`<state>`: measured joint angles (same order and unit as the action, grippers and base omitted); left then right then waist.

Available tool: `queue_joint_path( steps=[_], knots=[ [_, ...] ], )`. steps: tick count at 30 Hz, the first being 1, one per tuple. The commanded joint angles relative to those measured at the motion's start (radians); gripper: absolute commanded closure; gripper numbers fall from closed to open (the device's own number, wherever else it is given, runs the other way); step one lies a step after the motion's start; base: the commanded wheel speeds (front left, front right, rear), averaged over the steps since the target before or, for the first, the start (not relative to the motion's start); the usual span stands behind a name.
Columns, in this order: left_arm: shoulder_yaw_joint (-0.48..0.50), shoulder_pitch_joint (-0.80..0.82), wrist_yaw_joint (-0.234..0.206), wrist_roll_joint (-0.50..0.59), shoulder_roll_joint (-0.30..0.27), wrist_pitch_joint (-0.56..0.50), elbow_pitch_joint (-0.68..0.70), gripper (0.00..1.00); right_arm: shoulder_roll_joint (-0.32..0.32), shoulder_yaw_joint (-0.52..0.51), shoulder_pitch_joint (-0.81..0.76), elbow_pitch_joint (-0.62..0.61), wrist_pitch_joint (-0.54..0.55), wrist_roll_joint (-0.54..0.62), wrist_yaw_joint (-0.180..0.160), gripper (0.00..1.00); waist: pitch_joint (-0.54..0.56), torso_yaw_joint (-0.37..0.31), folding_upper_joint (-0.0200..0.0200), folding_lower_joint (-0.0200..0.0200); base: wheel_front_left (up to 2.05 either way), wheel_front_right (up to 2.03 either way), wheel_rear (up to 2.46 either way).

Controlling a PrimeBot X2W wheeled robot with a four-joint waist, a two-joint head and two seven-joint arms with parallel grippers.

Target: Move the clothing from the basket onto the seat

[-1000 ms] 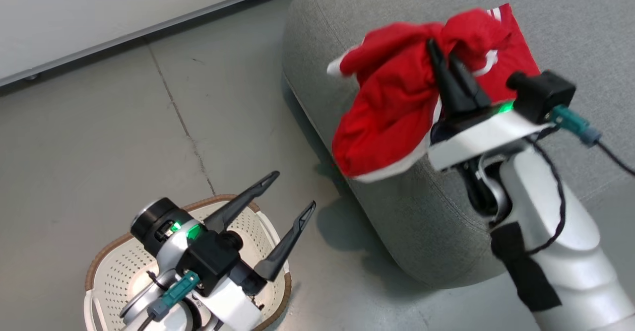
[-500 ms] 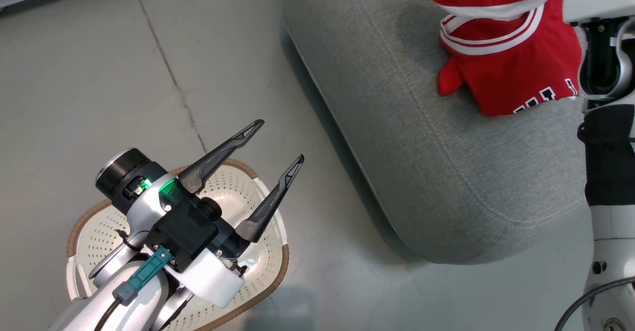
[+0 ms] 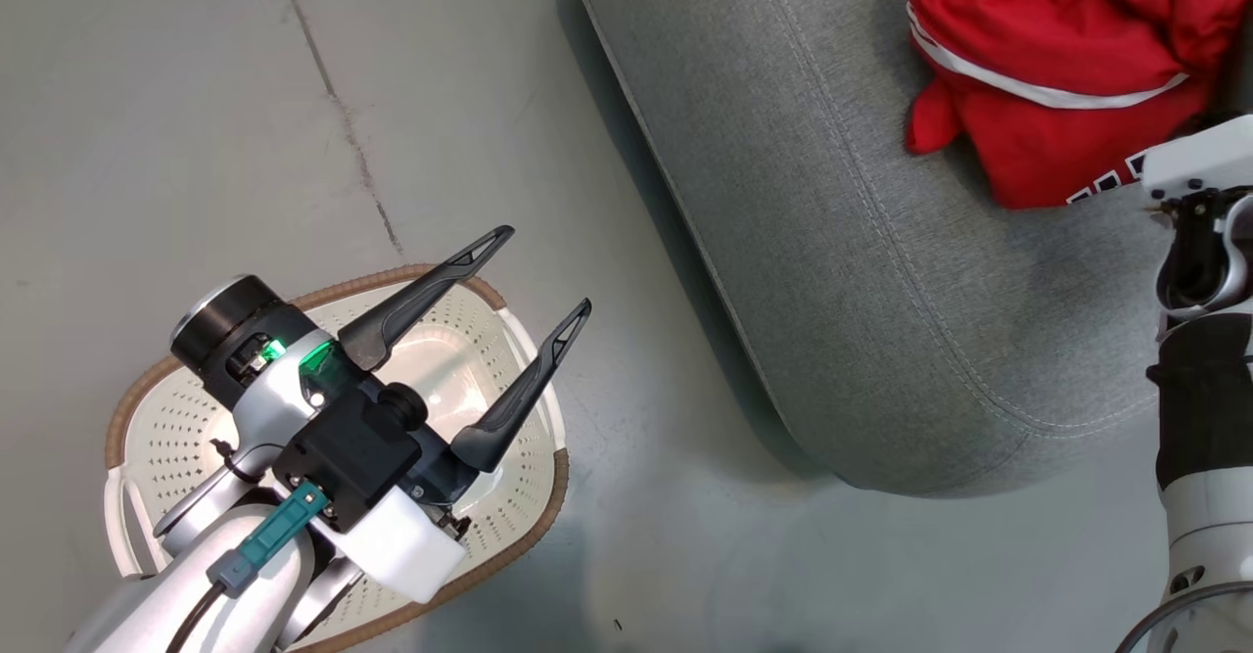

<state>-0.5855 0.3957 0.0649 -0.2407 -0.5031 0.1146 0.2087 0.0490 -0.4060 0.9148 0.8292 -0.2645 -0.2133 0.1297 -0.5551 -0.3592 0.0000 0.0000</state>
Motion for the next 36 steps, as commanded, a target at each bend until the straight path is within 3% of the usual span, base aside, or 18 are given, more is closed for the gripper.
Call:
queue_joint_path(
  steps=[1, 12, 21, 36],
  knots=[
    [0.001, 0.017, 0.005, -0.006, -0.005, -0.001, -0.002, 0.0, 0.004, 0.011, 0.005, 0.018, -0.001, -0.008, 0.002, 0.0, 0.008, -0.004, 0.0, 0.0, 0.0, 0.0, 0.0],
    [0.008, -0.037, -0.048, -0.047, 0.041, 0.029, -0.061, 0.0, 0.004, 0.144, -0.148, 0.011, -0.001, -0.036, 0.002, 0.0, 0.124, 0.008, 0.0, 0.0, 0.0, 0.0, 0.0],
    [0.07, -0.107, -0.132, -0.111, 0.081, 0.079, -0.131, 0.0, 0.006, 0.299, -0.36, -0.229, -0.001, -0.088, 0.002, 0.0, 0.225, 0.086, 0.0, 0.0, 0.0, 0.0, 0.0],
    [0.203, -0.179, -0.232, -0.193, 0.128, 0.138, -0.202, 0.0, 0.005, 0.415, -0.571, -0.533, -0.001, -0.044, 0.002, 0.0, 0.34, 0.264, 0.0, 0.0, 0.0, 0.0, 0.0]
  ],
)
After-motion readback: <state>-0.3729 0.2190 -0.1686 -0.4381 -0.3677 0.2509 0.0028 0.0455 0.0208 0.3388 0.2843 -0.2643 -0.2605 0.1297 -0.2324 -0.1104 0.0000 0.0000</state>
